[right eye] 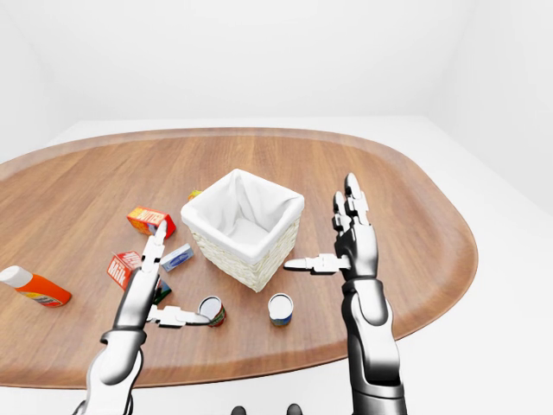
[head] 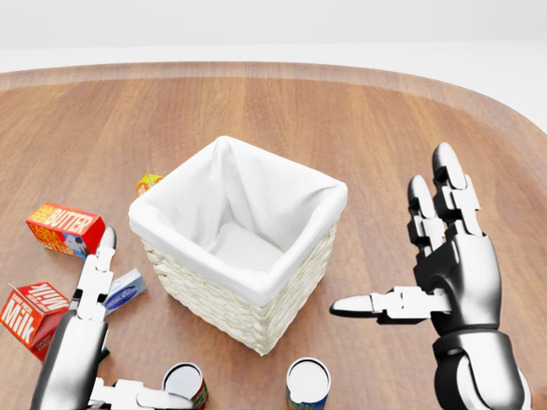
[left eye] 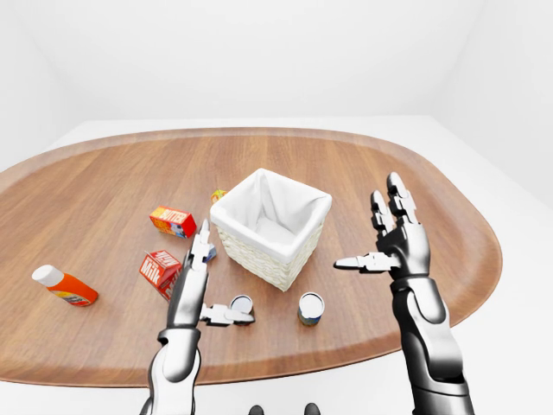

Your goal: Pick up the tomato sauce, and put it in the basket.

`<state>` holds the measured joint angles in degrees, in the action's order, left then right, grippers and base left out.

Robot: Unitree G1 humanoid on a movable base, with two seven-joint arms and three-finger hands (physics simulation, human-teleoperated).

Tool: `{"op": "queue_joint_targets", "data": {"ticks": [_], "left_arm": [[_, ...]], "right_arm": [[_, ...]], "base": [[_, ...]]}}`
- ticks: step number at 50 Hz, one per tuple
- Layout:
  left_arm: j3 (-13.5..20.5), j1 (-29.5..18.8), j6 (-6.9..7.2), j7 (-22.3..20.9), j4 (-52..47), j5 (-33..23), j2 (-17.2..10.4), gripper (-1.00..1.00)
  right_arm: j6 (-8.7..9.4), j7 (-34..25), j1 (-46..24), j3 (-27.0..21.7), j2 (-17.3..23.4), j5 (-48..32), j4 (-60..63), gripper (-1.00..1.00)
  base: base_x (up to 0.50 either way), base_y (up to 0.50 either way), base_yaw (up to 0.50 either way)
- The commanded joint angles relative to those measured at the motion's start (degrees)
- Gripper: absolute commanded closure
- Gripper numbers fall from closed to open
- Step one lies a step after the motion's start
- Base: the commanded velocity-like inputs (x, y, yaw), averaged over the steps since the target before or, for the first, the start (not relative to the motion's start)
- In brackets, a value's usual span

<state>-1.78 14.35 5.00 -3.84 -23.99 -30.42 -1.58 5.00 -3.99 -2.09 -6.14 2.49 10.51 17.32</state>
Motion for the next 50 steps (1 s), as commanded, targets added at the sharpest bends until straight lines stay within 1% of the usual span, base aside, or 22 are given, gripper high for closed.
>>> {"op": "queue_joint_targets", "data": {"ticks": [1,7,12,21,37,50], "left_arm": [[0.26,0.08,0.00,0.14,0.62,-0.91,0.00,-1.00],[0.33,0.01,0.00,0.48,1.55,-1.38,-0.06,-1.00],[-0.12,-0.01,0.00,0.91,2.40,-2.80,-0.18,-1.00],[-0.24,-0.06,0.00,1.12,3.41,-3.24,-0.16,-0.99],[0.35,-1.23,0.00,2.45,8.46,-2.70,-0.42,-1.00],[-0.47,-1.75,0.00,3.24,11.07,-3.12,-0.36,-1.00]], "right_arm": [[0.00,0.08,-0.19,-0.08,0.05,0.05,0.00,-1.00],[0.00,0.10,-0.23,-0.12,0.07,0.12,0.01,-1.00],[0.00,0.31,-0.67,-0.41,0.22,0.35,0.17,-1.00],[0.00,0.22,-0.43,-0.27,0.19,0.25,-0.07,-1.00],[0.00,0.16,-0.32,-0.14,0.08,0.08,-0.39,-1.00],[0.00,0.16,-0.19,-0.12,0.10,0.05,0.01,-1.00]], "base": [[0.00,0.00,0.00],[0.00,0.00,0.00],[0.00,0.00,0.00],[0.00,0.00,0.00],[0.00,0.00,0.00],[0.00,0.00,0.00]]}}
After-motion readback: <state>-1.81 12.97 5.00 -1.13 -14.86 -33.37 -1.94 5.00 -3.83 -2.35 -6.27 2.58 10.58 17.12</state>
